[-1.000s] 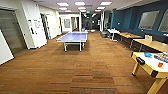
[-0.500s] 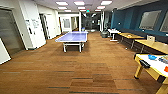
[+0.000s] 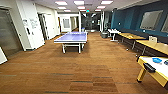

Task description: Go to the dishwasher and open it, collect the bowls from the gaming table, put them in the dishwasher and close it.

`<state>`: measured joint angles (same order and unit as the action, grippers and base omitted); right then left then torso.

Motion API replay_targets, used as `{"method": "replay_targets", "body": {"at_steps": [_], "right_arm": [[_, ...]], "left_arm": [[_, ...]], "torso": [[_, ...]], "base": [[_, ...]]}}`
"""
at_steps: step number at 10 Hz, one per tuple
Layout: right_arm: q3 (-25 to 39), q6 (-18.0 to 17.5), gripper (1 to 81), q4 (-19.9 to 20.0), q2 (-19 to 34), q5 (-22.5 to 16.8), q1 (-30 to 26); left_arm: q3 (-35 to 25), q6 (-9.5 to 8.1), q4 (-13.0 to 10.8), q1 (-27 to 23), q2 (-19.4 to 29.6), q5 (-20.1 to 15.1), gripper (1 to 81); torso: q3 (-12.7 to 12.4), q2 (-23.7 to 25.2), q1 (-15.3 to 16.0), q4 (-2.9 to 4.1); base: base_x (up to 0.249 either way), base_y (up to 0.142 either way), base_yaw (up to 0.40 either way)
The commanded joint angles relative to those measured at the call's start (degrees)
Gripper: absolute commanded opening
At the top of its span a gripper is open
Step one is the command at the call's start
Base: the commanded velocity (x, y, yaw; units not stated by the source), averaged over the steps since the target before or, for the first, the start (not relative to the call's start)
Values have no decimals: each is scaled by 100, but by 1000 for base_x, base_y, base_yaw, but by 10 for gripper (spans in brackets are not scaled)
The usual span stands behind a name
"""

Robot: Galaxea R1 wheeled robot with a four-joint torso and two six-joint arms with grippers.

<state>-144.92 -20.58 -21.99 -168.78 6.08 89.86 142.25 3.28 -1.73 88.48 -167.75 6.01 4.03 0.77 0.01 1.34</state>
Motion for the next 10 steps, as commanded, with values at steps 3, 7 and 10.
{"method": "replay_targets", "body": {"at_steps": [3, 7, 10], "right_arm": [[53, 19, 811, -42, -9, -239, -235], [53, 19, 811, -24, -18, -239, -253], [53, 19, 811, -16, -27, -239, -270]], "left_arm": [[-57, 68, -64, -212, 31, -302, 811], [-57, 68, -64, -212, 40, -302, 811], [-57, 59, -55, -212, 40, -302, 811]], "torso": [[0, -2, 2, 0], [0, -2, 2, 0], [0, -5, 7, 0]], "base": [[222, 0, 0], [196, 0, 0], [65, 0, 0]]}}
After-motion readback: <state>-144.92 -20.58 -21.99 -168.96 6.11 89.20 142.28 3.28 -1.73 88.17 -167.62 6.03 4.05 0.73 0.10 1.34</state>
